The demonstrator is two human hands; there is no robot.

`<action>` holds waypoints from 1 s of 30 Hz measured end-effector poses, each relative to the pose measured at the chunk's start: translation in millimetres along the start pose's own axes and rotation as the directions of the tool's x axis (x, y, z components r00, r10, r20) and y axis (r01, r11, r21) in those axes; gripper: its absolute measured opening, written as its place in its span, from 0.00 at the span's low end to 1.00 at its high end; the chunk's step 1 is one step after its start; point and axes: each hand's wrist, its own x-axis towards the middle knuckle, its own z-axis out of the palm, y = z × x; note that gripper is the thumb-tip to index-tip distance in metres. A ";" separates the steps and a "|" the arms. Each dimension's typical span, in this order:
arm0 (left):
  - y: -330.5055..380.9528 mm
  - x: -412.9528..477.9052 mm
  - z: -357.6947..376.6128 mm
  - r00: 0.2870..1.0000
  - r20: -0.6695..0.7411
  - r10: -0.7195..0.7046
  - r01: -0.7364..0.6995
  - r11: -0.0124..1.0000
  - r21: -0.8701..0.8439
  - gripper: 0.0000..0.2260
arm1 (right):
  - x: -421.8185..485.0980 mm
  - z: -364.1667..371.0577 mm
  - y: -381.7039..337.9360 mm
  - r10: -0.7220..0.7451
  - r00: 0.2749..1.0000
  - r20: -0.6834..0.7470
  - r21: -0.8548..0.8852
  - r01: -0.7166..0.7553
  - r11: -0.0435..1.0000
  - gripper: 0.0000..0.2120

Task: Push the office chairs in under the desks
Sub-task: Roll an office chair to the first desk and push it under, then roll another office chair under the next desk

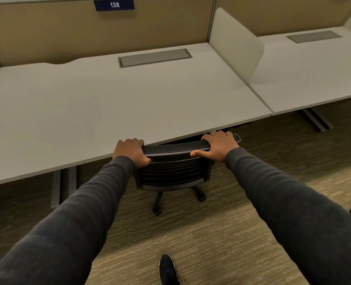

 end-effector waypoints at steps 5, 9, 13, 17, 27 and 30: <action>14.5 -3.7 0.2 1.000 -0.016 -0.017 0.018 0.996 0.088 0.23 | -20.4 9.4 8.3 0.012 0.999 -0.040 0.088 -0.009 0.996 0.53; 36.0 -10.7 3.3 0.992 -0.103 0.066 -0.048 0.985 0.165 0.28 | -41.8 22.5 18.1 -0.003 0.993 -0.118 0.117 0.017 0.993 0.46; 119.8 -18.1 6.1 0.959 -0.212 0.187 -0.156 0.976 0.154 0.33 | -83.0 35.8 59.5 0.040 0.981 -0.189 0.179 -0.005 0.984 0.45; 228.6 -26.0 10.5 0.920 -0.287 0.267 -0.244 0.963 0.113 0.38 | -131.9 53.2 114.8 0.094 0.977 -0.193 0.193 -0.056 0.979 0.45; 460.7 -44.2 43.6 0.894 -0.181 0.411 -0.402 0.912 0.083 0.43 | -244.0 91.8 243.8 0.224 0.956 -0.189 0.209 -0.184 0.961 0.42; 525.7 -48.4 54.0 0.873 -0.148 0.465 -0.462 0.885 0.057 0.43 | -281.6 105.7 288.3 0.296 0.942 -0.160 0.237 -0.255 0.938 0.41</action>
